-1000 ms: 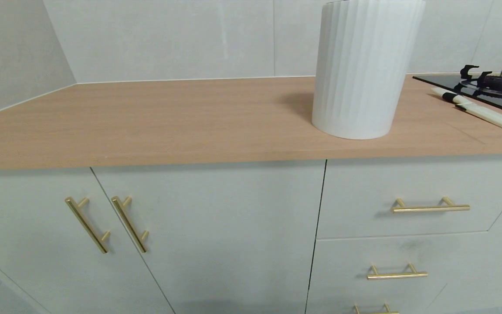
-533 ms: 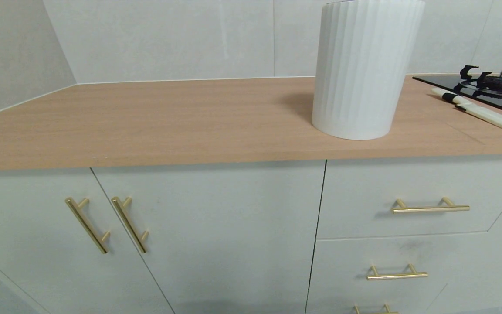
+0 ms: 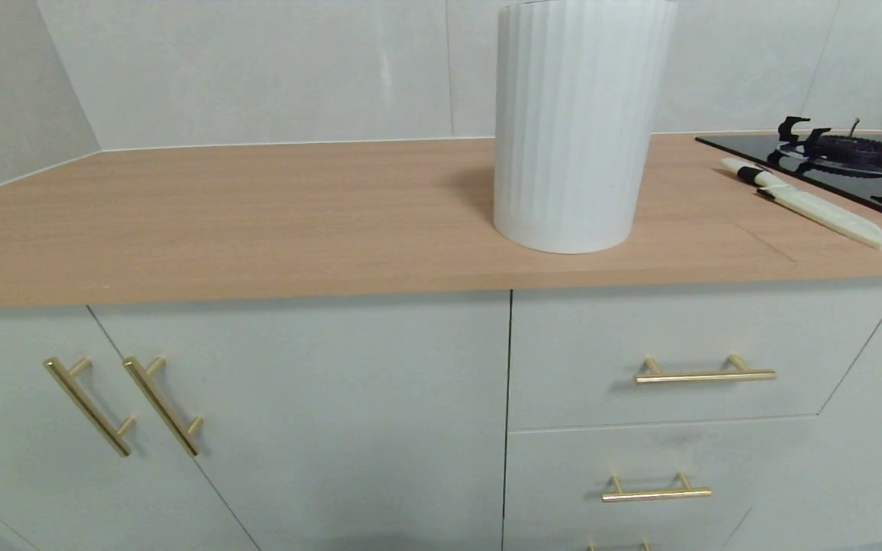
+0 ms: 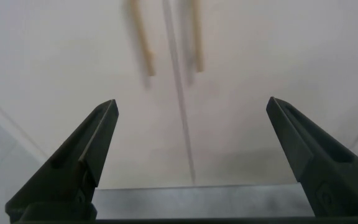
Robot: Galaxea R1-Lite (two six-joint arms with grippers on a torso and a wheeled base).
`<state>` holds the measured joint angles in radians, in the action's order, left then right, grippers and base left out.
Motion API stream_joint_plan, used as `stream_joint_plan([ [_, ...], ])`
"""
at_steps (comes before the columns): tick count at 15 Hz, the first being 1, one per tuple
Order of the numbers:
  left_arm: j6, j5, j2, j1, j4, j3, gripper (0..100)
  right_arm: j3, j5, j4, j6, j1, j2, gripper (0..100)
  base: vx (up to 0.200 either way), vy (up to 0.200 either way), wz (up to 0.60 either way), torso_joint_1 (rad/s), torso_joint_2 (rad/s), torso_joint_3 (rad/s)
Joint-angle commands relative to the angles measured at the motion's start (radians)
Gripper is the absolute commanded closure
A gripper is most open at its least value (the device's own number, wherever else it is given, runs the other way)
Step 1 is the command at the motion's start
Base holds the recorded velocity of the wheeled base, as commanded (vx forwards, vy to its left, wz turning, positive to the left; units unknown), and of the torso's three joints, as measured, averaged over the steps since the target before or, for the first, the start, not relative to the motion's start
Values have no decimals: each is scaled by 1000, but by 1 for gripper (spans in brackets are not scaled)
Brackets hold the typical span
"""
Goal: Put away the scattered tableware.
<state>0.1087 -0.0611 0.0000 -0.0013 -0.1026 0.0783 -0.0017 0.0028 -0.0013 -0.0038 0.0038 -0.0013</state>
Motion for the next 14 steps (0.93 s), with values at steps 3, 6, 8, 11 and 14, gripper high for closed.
stream_joint_plan([
  [3, 0, -2, 2, 0, 0, 0, 0, 0, 0, 0, -1, 1, 1, 0, 0, -200, 0, 2, 1, 2],
  [6, 0, 0, 2, 0, 0, 0, 0, 0, 0, 0, -1, 1, 1, 0, 0, 0, 0, 0, 0, 0],
  [8, 0, 0, 2, 0, 0, 0, 0, 0, 0, 0, -1, 1, 1, 0, 0, 0, 0, 0, 0, 0],
  [11, 0, -2, 2, 0, 0, 0, 0, 0, 0, 0, -1, 1, 1, 0, 0, 0, 0, 0, 0, 0],
  [14, 0, -2, 2, 1, 0, 0, 0, 0, 0, 0, -1, 1, 1, 0, 0, 0, 0, 0, 0, 0],
])
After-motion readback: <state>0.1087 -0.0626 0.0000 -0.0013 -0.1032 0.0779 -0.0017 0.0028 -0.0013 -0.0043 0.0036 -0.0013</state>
